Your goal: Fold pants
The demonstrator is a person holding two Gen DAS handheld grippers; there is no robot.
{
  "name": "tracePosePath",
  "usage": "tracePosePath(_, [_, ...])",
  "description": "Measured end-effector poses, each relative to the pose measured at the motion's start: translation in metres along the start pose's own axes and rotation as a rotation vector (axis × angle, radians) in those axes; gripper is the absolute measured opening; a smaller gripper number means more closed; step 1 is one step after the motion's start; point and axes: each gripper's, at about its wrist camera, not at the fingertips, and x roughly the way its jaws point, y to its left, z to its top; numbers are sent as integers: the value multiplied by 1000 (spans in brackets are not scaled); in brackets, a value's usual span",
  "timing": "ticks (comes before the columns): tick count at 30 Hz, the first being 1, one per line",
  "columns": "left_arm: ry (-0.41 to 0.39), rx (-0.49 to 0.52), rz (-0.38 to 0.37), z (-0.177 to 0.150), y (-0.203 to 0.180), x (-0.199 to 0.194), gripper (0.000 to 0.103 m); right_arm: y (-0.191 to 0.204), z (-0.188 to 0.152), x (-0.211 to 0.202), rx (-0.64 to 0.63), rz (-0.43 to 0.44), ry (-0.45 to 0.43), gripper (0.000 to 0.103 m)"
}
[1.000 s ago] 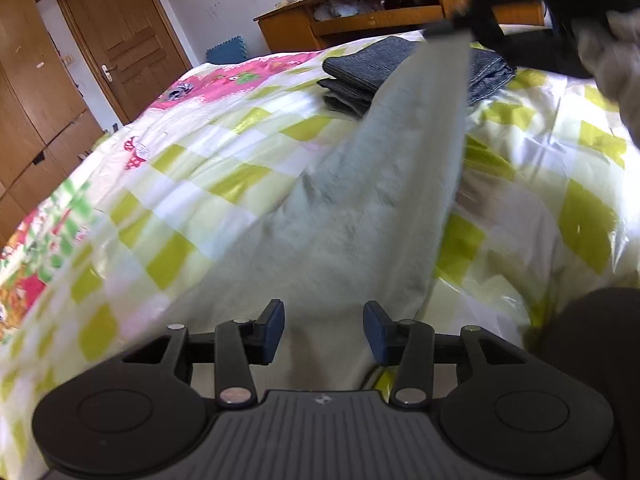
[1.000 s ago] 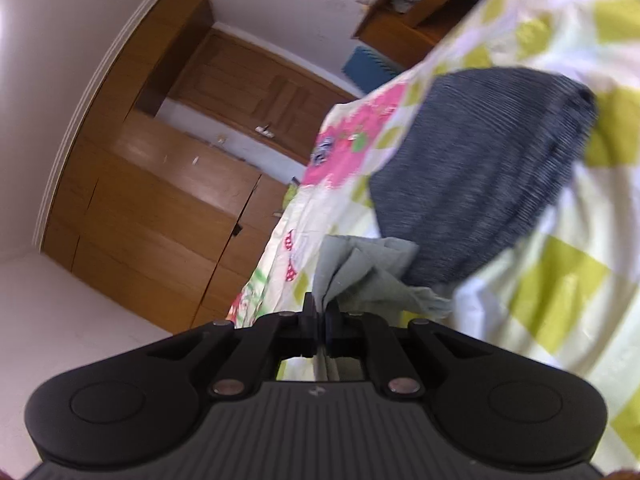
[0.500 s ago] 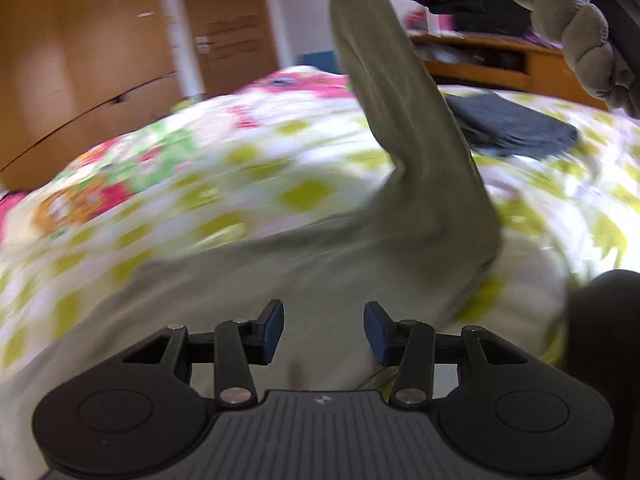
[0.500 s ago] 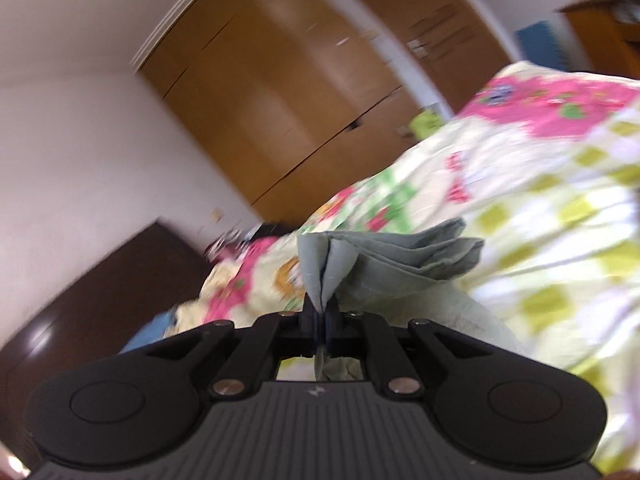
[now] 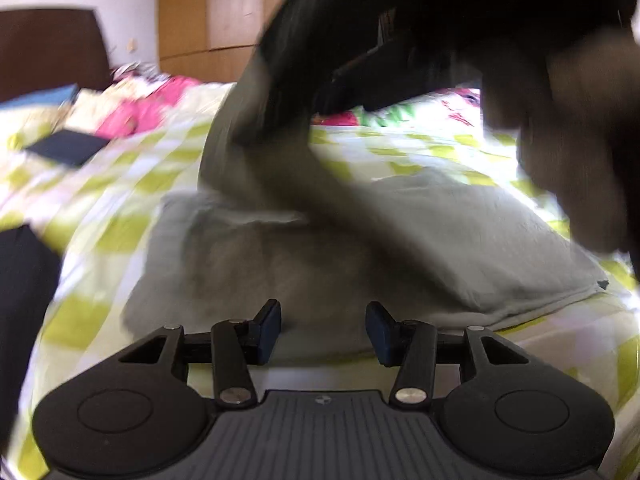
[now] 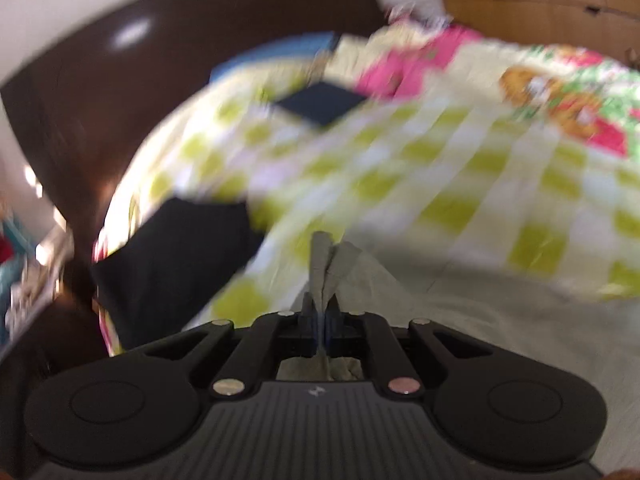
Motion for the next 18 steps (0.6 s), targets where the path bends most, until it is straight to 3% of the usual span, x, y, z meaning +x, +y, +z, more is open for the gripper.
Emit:
tracePosePath(2, [-20, -66, -27, 0, 14, -4, 61, 3, -13, 18, -1, -4, 55, 9])
tracePosePath(5, [-30, -119, -28, -1, 25, -4, 62, -5, -18, 13, 46, 2, 73, 10])
tracePosePath(8, [-31, -161, -44, -1, 34, -5, 62, -9, -10, -1, 29, 12, 80, 20])
tracePosePath(11, [-33, -162, -49, -2, 37, -5, 63, -12, -1, -15, -13, 69, 103, 38])
tracePosePath(13, [-29, -155, -44, -3, 39, -8, 63, -13, 6, -21, -51, 93, 103, 40])
tracePosePath(18, [-11, -209, -71, -3, 46, -12, 63, -31, 29, -8, -207, 8, 122, 40])
